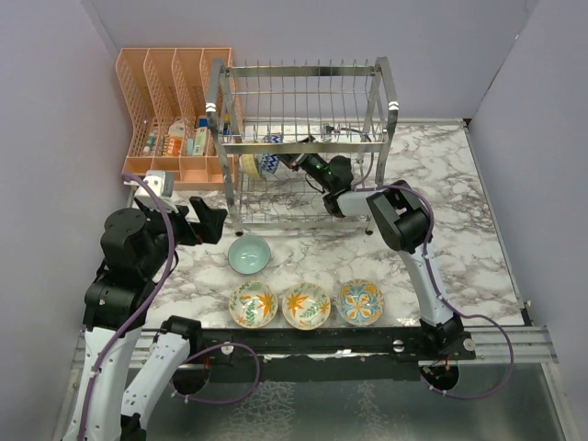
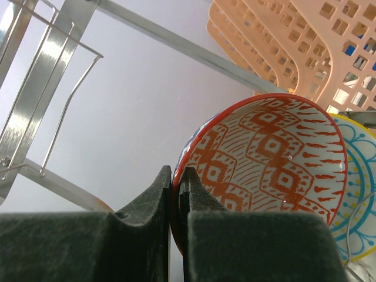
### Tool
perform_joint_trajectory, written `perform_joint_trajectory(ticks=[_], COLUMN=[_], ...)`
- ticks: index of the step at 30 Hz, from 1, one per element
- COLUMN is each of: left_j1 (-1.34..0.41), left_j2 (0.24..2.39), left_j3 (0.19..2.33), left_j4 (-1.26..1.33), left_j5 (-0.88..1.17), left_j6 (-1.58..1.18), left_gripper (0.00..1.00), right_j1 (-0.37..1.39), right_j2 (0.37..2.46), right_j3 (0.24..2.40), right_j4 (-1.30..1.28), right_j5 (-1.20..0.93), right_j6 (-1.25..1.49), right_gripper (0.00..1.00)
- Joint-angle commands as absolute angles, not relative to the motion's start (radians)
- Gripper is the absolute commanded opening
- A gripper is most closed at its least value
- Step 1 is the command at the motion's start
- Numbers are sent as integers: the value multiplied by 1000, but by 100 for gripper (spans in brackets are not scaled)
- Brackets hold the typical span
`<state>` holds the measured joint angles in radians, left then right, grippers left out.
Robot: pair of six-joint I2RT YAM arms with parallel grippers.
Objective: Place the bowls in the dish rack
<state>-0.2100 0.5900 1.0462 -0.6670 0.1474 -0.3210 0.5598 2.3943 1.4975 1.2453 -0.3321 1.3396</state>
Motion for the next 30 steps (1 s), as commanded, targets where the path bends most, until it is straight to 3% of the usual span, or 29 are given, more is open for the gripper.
perform_joint_trajectory(ticks=[1,30], left_j1=[-213,-212], left_j2=[582,580], left_j3=[1034,1020], left_j4=[-651,-651], left_j5=[143,138], left_j6=[-305,-305], left_gripper=[99,99], right_j1=[554,547], right_j2=[2411,2489], right_j3=[1513,1577], right_j4=[1334,1188], right_j5=[-237,-212], right_j6=[1392,1402], right_gripper=[1,1])
